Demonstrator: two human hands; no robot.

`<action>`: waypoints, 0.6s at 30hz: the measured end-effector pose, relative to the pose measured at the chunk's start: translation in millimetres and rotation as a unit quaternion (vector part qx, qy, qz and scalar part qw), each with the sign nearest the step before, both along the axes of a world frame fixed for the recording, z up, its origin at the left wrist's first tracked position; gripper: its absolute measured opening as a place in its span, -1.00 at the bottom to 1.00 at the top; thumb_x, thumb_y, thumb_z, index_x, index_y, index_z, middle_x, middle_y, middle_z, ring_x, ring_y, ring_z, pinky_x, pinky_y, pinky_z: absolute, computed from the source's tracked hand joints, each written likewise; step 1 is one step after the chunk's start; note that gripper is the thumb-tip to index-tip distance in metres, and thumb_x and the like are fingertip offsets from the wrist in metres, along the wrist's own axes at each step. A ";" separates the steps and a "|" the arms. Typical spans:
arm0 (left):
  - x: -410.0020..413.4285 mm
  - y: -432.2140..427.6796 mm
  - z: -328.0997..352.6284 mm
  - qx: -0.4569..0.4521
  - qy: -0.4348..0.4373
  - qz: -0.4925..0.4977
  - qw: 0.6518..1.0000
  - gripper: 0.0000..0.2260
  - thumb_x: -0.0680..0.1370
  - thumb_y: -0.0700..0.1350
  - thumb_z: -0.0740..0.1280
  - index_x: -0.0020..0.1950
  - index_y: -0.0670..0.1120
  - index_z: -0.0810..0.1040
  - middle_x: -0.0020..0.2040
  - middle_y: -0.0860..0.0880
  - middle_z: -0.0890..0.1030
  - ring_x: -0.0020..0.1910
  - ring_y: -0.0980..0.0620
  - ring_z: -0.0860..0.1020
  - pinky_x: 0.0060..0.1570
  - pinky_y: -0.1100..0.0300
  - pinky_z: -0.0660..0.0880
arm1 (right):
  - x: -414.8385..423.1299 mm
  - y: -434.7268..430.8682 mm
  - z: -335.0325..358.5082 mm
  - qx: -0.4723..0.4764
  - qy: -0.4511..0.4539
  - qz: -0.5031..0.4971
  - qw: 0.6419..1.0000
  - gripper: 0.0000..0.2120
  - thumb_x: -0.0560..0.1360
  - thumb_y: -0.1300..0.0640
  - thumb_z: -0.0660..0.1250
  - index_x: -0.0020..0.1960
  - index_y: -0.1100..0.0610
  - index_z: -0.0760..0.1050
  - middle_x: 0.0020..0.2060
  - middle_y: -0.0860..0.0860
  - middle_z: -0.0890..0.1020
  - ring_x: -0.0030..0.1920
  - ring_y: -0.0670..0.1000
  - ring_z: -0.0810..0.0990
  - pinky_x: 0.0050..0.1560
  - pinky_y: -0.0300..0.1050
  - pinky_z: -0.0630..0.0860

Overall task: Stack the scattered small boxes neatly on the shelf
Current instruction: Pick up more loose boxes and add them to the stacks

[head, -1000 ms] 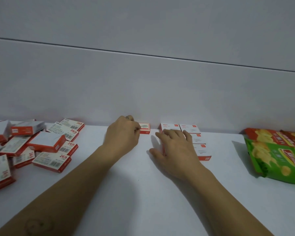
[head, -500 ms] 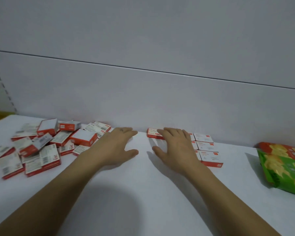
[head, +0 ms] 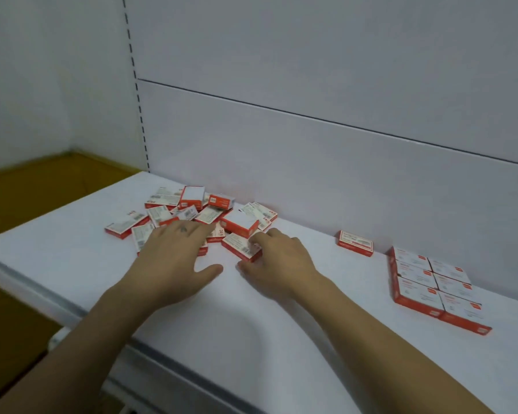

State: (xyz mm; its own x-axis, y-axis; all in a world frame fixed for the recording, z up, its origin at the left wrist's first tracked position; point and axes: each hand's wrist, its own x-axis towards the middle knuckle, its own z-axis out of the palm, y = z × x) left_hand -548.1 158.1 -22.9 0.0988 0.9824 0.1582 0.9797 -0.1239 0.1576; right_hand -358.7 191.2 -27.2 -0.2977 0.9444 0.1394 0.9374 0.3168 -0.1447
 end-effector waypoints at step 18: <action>0.6 -15.7 -12.6 0.040 -0.033 0.015 0.999 -0.37 0.48 0.35 0.18 0.50 0.20 0.13 0.51 0.09 0.23 0.49 0.01 0.15 0.44 -0.06 0.07 | -21.6 -7.6 -7.0 -0.017 0.072 -0.003 0.997 -0.63 0.45 0.06 0.26 0.25 0.02 0.35 0.07 0.03 0.58 0.02 0.06 0.50 -0.13 -0.07 0.45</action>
State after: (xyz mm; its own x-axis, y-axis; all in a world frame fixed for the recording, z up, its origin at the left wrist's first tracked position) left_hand -547.5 142.4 -35.5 0.0562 0.9688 0.2414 0.9712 -0.1091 0.2118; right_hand -380.2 183.6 -34.3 -0.2715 0.9509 0.1486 0.9076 0.3044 -0.2893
